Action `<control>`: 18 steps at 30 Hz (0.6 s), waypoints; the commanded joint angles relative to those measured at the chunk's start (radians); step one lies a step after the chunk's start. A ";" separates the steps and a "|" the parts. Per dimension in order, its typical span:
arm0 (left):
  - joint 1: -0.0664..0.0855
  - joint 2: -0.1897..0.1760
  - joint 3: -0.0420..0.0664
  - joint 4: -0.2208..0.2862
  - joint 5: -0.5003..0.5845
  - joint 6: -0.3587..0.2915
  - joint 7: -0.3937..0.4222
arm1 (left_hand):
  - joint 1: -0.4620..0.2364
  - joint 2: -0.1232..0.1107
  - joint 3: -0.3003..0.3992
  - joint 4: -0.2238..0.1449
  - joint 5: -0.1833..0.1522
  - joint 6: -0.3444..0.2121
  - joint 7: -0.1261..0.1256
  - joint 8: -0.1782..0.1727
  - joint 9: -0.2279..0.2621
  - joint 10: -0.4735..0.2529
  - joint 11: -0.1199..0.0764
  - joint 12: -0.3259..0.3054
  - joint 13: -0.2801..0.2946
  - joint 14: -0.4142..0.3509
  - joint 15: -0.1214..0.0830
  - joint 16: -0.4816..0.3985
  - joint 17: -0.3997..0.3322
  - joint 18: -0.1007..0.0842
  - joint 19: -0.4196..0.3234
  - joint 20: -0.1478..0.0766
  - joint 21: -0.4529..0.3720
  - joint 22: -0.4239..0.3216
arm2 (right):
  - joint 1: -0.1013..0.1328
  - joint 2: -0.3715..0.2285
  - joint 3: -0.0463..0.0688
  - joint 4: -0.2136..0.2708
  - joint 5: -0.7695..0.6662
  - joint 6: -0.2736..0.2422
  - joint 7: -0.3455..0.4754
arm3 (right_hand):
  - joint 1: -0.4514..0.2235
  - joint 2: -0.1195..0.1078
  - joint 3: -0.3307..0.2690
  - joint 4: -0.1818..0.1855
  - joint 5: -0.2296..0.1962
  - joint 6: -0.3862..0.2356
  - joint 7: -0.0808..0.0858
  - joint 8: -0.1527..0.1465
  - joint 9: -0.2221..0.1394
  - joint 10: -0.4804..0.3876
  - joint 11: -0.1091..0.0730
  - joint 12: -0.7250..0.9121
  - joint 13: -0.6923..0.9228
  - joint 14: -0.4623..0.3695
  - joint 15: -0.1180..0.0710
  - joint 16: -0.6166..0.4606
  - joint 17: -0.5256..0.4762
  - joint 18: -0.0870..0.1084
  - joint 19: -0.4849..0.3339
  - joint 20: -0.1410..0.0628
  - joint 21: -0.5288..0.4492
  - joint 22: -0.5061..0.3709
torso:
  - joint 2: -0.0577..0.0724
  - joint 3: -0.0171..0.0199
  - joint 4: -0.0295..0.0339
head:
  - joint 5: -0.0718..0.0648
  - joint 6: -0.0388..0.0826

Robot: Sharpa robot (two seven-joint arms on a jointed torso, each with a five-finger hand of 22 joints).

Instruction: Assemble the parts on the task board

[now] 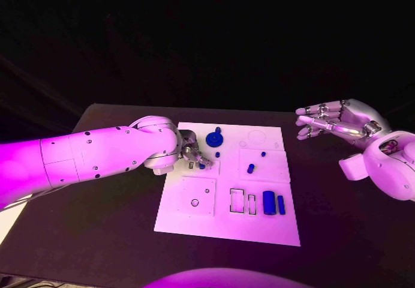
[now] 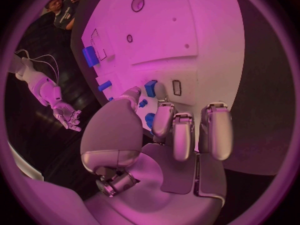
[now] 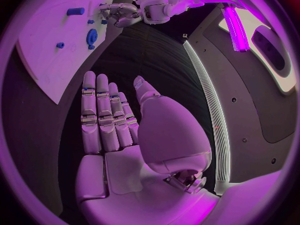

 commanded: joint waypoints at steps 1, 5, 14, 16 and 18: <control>-0.005 -0.009 0.003 0.011 0.004 -0.005 -0.062 | 0.002 0.013 -0.026 0.000 -0.017 0.006 -0.001 0.007 0.003 -0.002 -0.006 0.002 0.001 0.105 -0.004 0.003 0.263 -0.005 0.015 -0.009 0.000 0.099 | -0.002 0.001 0.000 -0.001 -0.001 0.012 0.002 | 0.003 0.004 -0.002 -0.002 0.006 -0.005 0.001 -0.001 -0.001 -0.009 0.000 0.005 -0.001 0.000 0.003 -0.004 -0.001 0.006 0.003 0.005 -0.005 -0.001 | 0.000 0.0002 0.0003 | -0.003 0.001; 0.001 -0.026 0.016 0.026 0.054 -0.035 -0.032 | 0.018 0.023 -0.062 0.000 -0.019 -0.025 0.009 -0.010 -0.003 -0.038 0.001 -0.053 -0.050 0.105 0.000 0.003 0.263 0.006 -0.012 -0.007 -0.038 0.053 | -0.003 0.002 0.000 -0.003 -0.001 0.013 0.002 | 0.003 0.004 -0.002 -0.002 0.006 -0.005 0.001 -0.001 -0.001 -0.009 0.000 0.005 -0.001 0.000 0.003 -0.004 -0.001 0.006 0.003 0.005 -0.005 -0.001 | -0.001 -0.0002 0.0005 | -0.003 0.002; 0.073 -0.063 0.034 0.021 0.312 -0.005 0.061 | 0.095 0.061 -0.161 0.000 -0.039 -0.143 0.084 -0.109 -0.108 -0.365 0.071 -0.510 -0.468 -0.049 0.059 -0.355 -0.077 0.125 -0.328 0.049 -0.584 -0.519 | -0.006 0.007 0.000 -0.017 0.000 0.016 0.003 | 0.003 0.004 -0.003 -0.003 0.007 -0.006 0.001 -0.001 -0.002 -0.010 0.000 0.005 -0.002 -0.001 0.004 -0.005 -0.001 0.006 0.003 0.005 -0.006 -0.001 | -0.001 0.0000 -0.0012 | -0.002 0.008; 0.093 -0.067 0.035 0.010 0.327 0.040 0.054 | 0.102 0.075 -0.177 -0.001 -0.089 -0.176 0.110 -0.135 -0.142 -0.424 0.094 -0.580 -0.520 -0.179 0.079 -0.660 -0.323 0.131 -0.385 0.071 -0.721 -0.626 | -0.006 0.008 -0.001 -0.018 0.000 0.016 0.002 | 0.003 0.004 -0.003 -0.003 0.007 -0.006 0.001 -0.001 -0.002 -0.010 0.000 0.005 -0.002 -0.001 0.004 -0.005 -0.001 0.006 0.003 0.005 -0.006 -0.001 | 0.000 0.0014 -0.0017 | -0.004 0.012; 0.115 -0.070 0.036 -0.007 0.339 0.091 0.044 | 0.110 0.084 -0.190 0.000 -0.134 -0.217 0.129 -0.168 -0.183 -0.476 0.120 -0.656 -0.581 -0.261 0.108 -0.900 -0.492 0.134 -0.408 0.090 -0.825 -0.701 | -0.006 0.008 -0.001 -0.019 0.000 0.017 0.002 | 0.003 0.004 -0.003 -0.003 0.007 -0.006 0.001 -0.001 -0.002 -0.010 0.000 0.005 -0.002 -0.001 0.004 -0.005 -0.001 0.006 0.003 0.005 -0.006 -0.001 | 0.000 0.0014 -0.0013 | -0.005 0.014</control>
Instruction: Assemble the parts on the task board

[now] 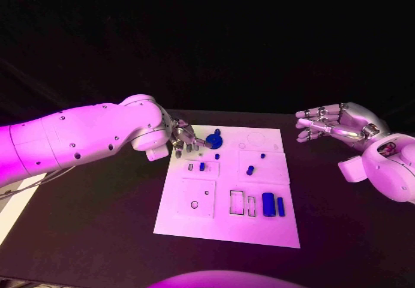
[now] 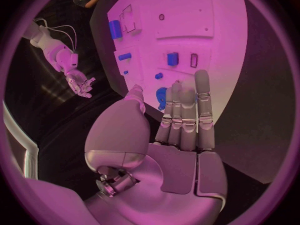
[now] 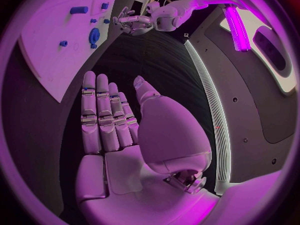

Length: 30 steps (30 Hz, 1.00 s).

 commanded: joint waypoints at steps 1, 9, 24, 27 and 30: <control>0.027 -0.003 0.001 -0.024 0.105 0.136 0.013 | 0.017 0.005 -0.013 0.003 -0.028 -0.035 0.023 -0.033 -0.050 -0.044 0.023 -0.084 -0.073 -0.044 0.021 -0.192 -0.124 0.008 -0.015 0.026 -0.119 -0.092 | -0.001 0.002 0.000 -0.001 0.000 0.015 0.001 | 0.003 0.004 -0.003 -0.003 0.007 -0.006 0.001 -0.001 -0.002 -0.010 0.000 0.005 -0.001 -0.001 0.004 -0.005 -0.001 0.006 0.003 0.005 -0.006 -0.002 | 0.000 0.0017 0.0011 | -0.003 0.005; 0.061 0.005 0.001 -0.087 0.130 0.207 0.009 | 0.082 0.050 -0.040 0.002 -0.030 -0.020 0.042 -0.042 -0.227 0.005 0.050 -0.268 -0.344 -0.008 0.057 -0.537 -0.353 0.015 0.059 0.063 -0.422 -0.366 | -0.001 0.002 -0.001 -0.003 0.001 0.017 0.001 | 0.003 0.004 -0.003 -0.003 0.007 -0.006 0.001 -0.001 -0.002 -0.010 0.000 0.005 -0.001 -0.001 0.004 -0.005 -0.001 0.006 0.003 0.005 -0.007 -0.002 | 0.002 0.0014 0.0016 | -0.003 0.007; 0.074 0.097 -0.027 -0.256 -0.099 0.199 0.026 | 0.131 0.109 -0.129 -0.002 -0.020 0.097 -0.044 0.147 -0.250 0.190 -0.045 0.020 -0.234 0.282 -0.053 0.596 0.512 -0.059 0.400 -0.044 0.218 0.196 | -0.001 0.004 -0.001 -0.004 0.001 0.019 0.001 | 0.003 0.005 -0.004 -0.003 0.007 -0.006 0.001 -0.001 -0.002 -0.010 0.000 0.005 -0.001 0.000 0.004 -0.005 -0.001 0.006 0.004 0.005 -0.007 -0.002 | 0.002 0.0002 0.0002 | 0.007 0.010; 0.073 0.113 -0.032 -0.280 -0.123 0.203 0.026 | 0.120 0.118 -0.152 -0.001 -0.024 0.098 -0.061 0.201 -0.223 0.188 -0.061 0.118 -0.159 0.312 -0.063 0.725 0.620 -0.082 0.417 -0.057 0.405 0.390 | -0.001 0.004 -0.001 -0.005 0.001 0.019 0.001 | 0.003 0.005 -0.004 -0.003 0.007 -0.006 0.001 -0.001 -0.002 -0.010 0.000 0.005 -0.001 0.000 0.004 -0.005 -0.001 0.006 0.004 0.005 -0.007 -0.002 | 0.002 0.0009 0.0012 | 0.006 0.009; 0.073 0.137 -0.037 -0.312 -0.140 0.210 0.027 | 0.112 0.132 -0.176 -0.003 -0.027 0.080 -0.071 0.257 -0.191 0.205 -0.069 0.279 0.011 0.330 -0.066 0.785 0.674 -0.095 0.411 -0.067 0.525 0.519 | -0.002 0.005 -0.001 -0.005 0.001 0.020 0.001 | 0.003 0.005 -0.004 -0.003 0.008 -0.006 0.001 0.000 -0.002 -0.009 0.000 0.006 -0.001 0.000 0.004 -0.005 -0.001 0.006 0.004 0.005 -0.008 -0.002 | 0.002 0.0005 0.0014 | 0.008 0.010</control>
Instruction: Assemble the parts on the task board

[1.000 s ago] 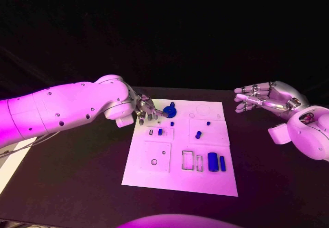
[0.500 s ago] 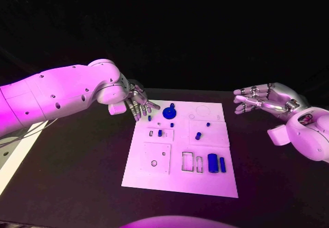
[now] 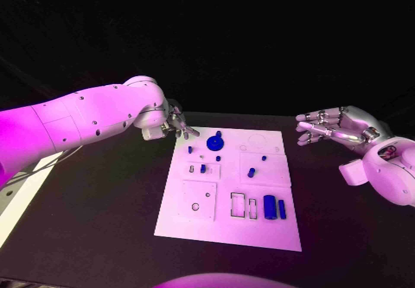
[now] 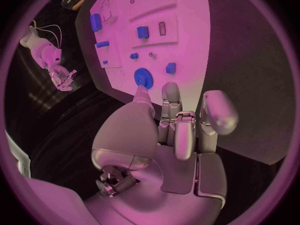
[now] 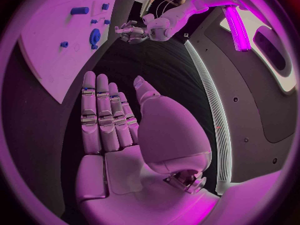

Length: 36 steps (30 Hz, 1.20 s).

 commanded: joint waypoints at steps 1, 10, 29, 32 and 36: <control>0.001 0.022 -0.004 -0.027 -0.083 0.035 0.015 | -0.006 0.007 -0.014 0.000 -0.007 -0.006 -0.004 0.029 0.017 0.016 -0.001 0.075 0.081 0.105 -0.008 0.020 0.263 -0.011 0.017 -0.007 0.056 0.062 | -0.001 0.002 0.000 -0.001 0.000 0.015 0.002 | 0.003 0.005 -0.004 -0.003 0.004 -0.006 0.001 0.000 -0.001 -0.010 0.000 0.006 -0.002 0.000 0.004 -0.005 -0.001 0.006 0.004 0.005 -0.004 -0.001 | 0.000 -0.0009 -0.0001 | 0.002 0.002; -0.006 0.070 -0.013 -0.087 -0.117 0.068 0.020 | -0.017 0.016 -0.040 0.002 -0.014 -0.012 -0.012 0.078 0.052 0.058 -0.011 0.182 0.211 0.105 -0.014 0.020 0.263 -0.022 0.015 -0.009 0.141 0.158 | -0.004 0.005 0.000 -0.003 0.000 0.017 0.002 | 0.003 0.005 -0.004 -0.003 0.004 -0.006 0.001 0.000 -0.001 -0.010 0.000 0.006 -0.002 0.000 0.004 -0.005 -0.001 0.006 0.004 0.005 -0.004 -0.001 | 0.002 -0.0021 -0.0010 | 0.003 0.001; -0.021 0.089 -0.020 -0.110 -0.126 0.179 0.005 | -0.026 0.024 -0.046 0.003 -0.016 -0.013 -0.015 0.087 0.062 0.071 -0.014 0.207 0.244 0.105 -0.016 0.020 0.263 -0.026 0.017 -0.010 0.164 0.184 | -0.007 0.006 0.000 -0.005 0.000 0.017 0.002 | 0.003 0.007 -0.004 -0.004 0.005 -0.005 0.001 0.000 -0.001 -0.009 0.000 0.007 -0.002 0.001 0.003 -0.005 -0.001 0.006 0.005 0.005 -0.005 -0.002 | 0.001 -0.0016 -0.0007 | 0.004 -0.006; -0.021 0.087 -0.020 -0.105 -0.126 0.191 0.003 | -0.027 0.025 -0.047 0.003 -0.016 -0.013 -0.015 0.088 0.063 0.073 -0.014 0.210 0.248 0.105 -0.016 0.020 0.263 -0.026 0.017 -0.010 0.167 0.187 | -0.007 0.006 0.000 -0.005 0.000 0.017 0.002 | 0.003 0.007 -0.004 -0.004 0.005 -0.005 0.001 0.000 -0.001 -0.009 0.000 0.007 -0.002 0.001 0.003 -0.005 -0.001 0.006 0.005 0.005 -0.005 -0.002 | 0.001 -0.0021 -0.0003 | 0.003 -0.005; -0.023 0.086 -0.020 -0.100 -0.126 0.202 0.003 | -0.027 0.026 -0.047 0.003 -0.016 -0.013 -0.015 0.088 0.063 0.075 -0.014 0.213 0.252 0.105 -0.016 0.020 0.263 -0.026 0.018 -0.010 0.168 0.189 | -0.007 0.006 0.000 -0.005 0.000 0.017 0.002 | 0.003 0.008 -0.004 -0.005 0.006 -0.005 0.001 0.000 -0.001 -0.009 0.000 0.007 -0.002 0.002 0.003 -0.005 -0.001 0.006 0.005 0.005 -0.005 -0.002 | 0.001 -0.0011 -0.0001 | 0.003 -0.004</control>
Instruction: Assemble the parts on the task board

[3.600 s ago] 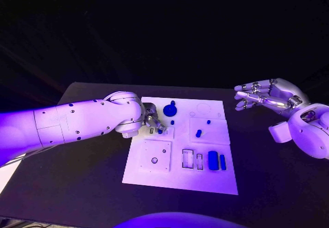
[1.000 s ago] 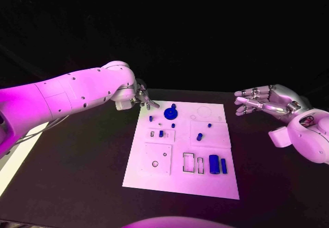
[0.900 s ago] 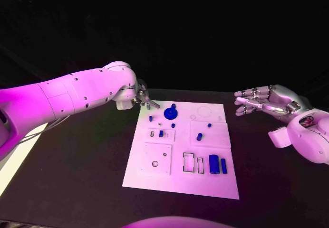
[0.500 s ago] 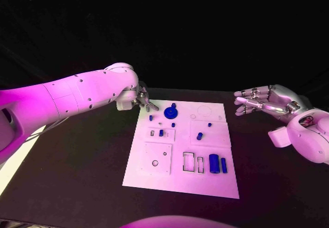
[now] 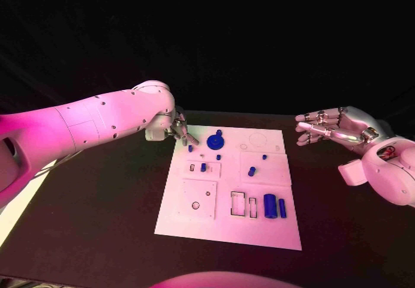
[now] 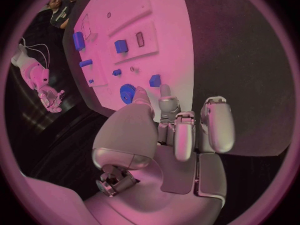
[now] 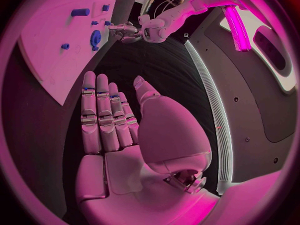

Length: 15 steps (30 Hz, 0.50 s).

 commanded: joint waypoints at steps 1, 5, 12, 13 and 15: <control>-0.001 0.000 0.000 0.005 -0.009 0.050 -0.001 | -0.004 0.003 -0.004 0.000 -0.004 -0.002 -0.005 0.007 0.001 0.007 0.000 0.005 0.002 0.105 -0.010 0.003 0.263 -0.011 0.016 -0.005 0.005 0.008 | -0.001 0.001 0.000 -0.001 0.000 0.013 0.003 | 0.003 0.008 -0.004 -0.004 0.006 -0.005 0.001 0.000 -0.001 -0.006 0.002 0.004 -0.001 0.002 0.003 -0.005 -0.001 0.006 0.004 0.003 -0.005 -0.001 | 0.000 0.0004 -0.0001 | 0.000 0.001; -0.002 0.000 0.000 0.007 -0.007 0.051 0.000 | -0.003 0.009 -0.003 0.000 0.000 -0.002 -0.006 0.008 0.004 0.008 -0.001 0.007 0.004 0.105 -0.010 0.003 0.263 -0.011 0.015 -0.006 0.007 0.011 | -0.001 0.001 0.000 -0.001 -0.001 0.013 0.002 | 0.003 0.008 -0.004 -0.004 0.006 -0.005 0.001 0.000 -0.001 -0.006 0.002 0.004 -0.001 0.002 0.003 -0.005 -0.001 0.006 0.004 0.003 -0.005 -0.001 | 0.000 0.0000 -0.0006 | 0.002 0.002; -0.006 0.002 0.000 0.008 -0.005 0.054 -0.005 | 0.006 0.018 0.000 -0.002 0.006 -0.004 -0.007 0.009 0.007 0.008 -0.002 0.008 0.007 0.105 -0.011 0.003 0.263 -0.011 0.013 -0.006 0.009 0.014 | -0.001 0.001 0.000 -0.001 -0.001 0.013 0.002 | 0.003 0.008 -0.004 -0.004 0.006 -0.005 0.001 0.000 -0.001 -0.006 0.002 0.004 -0.001 0.002 0.003 -0.005 -0.001 0.006 0.004 0.003 -0.005 -0.001 | 0.000 0.0002 -0.0002 | 0.002 0.003; -0.006 0.002 0.000 0.008 -0.005 0.054 -0.005 | 0.006 0.018 0.000 -0.002 0.006 -0.004 -0.007 0.009 0.007 0.008 -0.002 0.008 0.007 0.105 -0.011 0.003 0.263 -0.011 0.013 -0.006 0.009 0.014 | -0.001 0.001 0.000 -0.001 -0.001 0.013 0.002 | 0.003 0.008 -0.004 -0.004 0.006 -0.005 0.001 0.000 -0.001 -0.006 0.002 0.004 -0.001 0.002 0.003 -0.005 -0.001 0.006 0.004 0.003 -0.005 -0.001 | 0.001 0.0001 -0.0001 | 0.002 0.003; -0.008 0.003 0.000 0.007 -0.005 0.053 -0.006 | 0.009 0.020 0.000 -0.002 0.008 -0.005 -0.007 0.009 0.008 0.007 -0.002 0.008 0.007 0.105 -0.011 0.003 0.263 -0.011 0.013 -0.006 0.009 0.014 | -0.001 0.001 0.000 -0.001 -0.001 0.013 0.002 | 0.003 0.008 -0.004 -0.004 0.006 -0.005 0.001 0.000 -0.001 -0.006 0.002 0.004 -0.001 0.002 0.003 -0.005 -0.001 0.006 0.004 0.003 -0.005 -0.001 | 0.000 -0.0002 -0.0003 | 0.002 0.003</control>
